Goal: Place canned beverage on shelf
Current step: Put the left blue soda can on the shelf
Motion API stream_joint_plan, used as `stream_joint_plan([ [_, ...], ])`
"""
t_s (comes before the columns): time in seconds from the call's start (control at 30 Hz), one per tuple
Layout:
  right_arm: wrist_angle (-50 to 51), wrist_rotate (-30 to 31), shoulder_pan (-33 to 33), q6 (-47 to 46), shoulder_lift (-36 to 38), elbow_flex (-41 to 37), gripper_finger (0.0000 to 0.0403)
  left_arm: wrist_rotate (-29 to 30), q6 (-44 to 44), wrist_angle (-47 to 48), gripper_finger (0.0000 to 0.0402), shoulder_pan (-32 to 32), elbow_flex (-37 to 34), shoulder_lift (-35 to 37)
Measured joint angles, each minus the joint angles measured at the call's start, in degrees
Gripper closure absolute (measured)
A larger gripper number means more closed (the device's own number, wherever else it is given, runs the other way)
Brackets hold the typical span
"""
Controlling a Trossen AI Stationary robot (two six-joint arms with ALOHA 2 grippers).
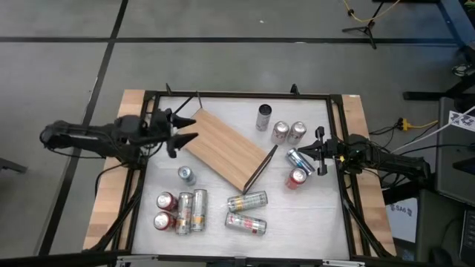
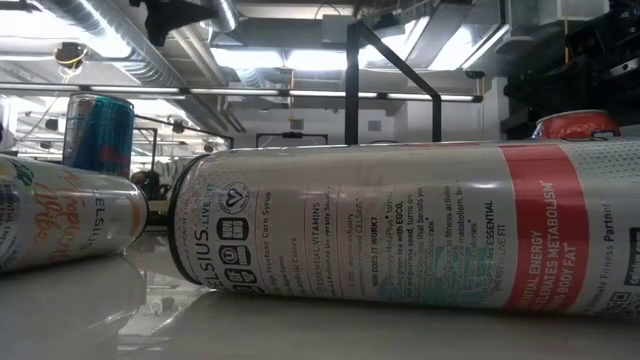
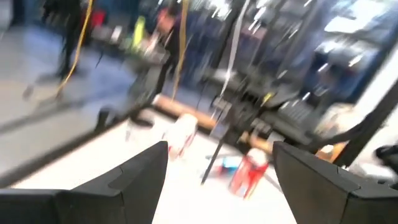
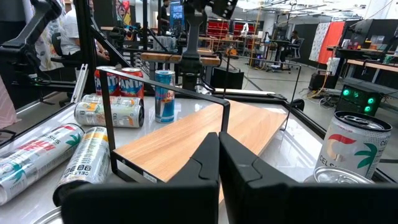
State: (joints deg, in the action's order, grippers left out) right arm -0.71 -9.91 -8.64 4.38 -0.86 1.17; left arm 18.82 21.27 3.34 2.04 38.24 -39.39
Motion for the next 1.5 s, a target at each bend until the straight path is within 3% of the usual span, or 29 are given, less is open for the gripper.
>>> stream_joint_plan([
  [0.33,0.00,0.00,0.01,-0.01,0.00,0.00,0.0402,-1.12,29.62,36.16,0.0118,0.37,19.90,-11.99],
  [0.6,0.00,-0.01,0.00,-0.02,0.00,0.00,0.0402,-6.82,45.39,52.40,0.0118,2.95,29.19,-17.86],
  [0.83,0.00,0.00,0.00,-0.02,0.00,0.00,0.0402,-8.08,53.36,56.00,0.0118,5.48,30.18,-19.82],
  [1.5,0.00,-0.02,0.00,0.00,-0.01,0.00,0.0402,-8.10,63.28,56.50,0.0118,11.71,30.21,-22.62],
])
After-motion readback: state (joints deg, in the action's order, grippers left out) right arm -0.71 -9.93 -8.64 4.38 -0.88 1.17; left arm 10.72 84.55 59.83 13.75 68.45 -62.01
